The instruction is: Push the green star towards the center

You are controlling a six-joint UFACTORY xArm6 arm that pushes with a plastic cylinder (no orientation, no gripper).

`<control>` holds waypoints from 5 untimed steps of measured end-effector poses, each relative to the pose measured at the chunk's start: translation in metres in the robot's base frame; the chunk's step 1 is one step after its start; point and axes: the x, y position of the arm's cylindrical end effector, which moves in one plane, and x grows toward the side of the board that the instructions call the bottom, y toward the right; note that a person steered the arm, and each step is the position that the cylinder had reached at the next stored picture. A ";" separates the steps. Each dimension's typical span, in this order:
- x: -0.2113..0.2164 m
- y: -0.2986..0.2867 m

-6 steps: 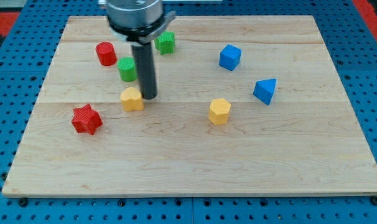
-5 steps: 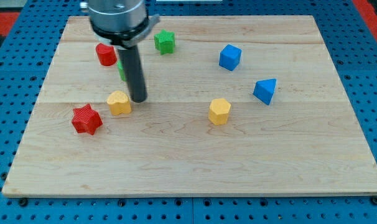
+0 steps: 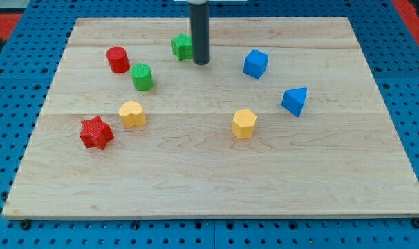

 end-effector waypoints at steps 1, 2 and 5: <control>-0.047 -0.004; -0.092 -0.042; -0.006 -0.066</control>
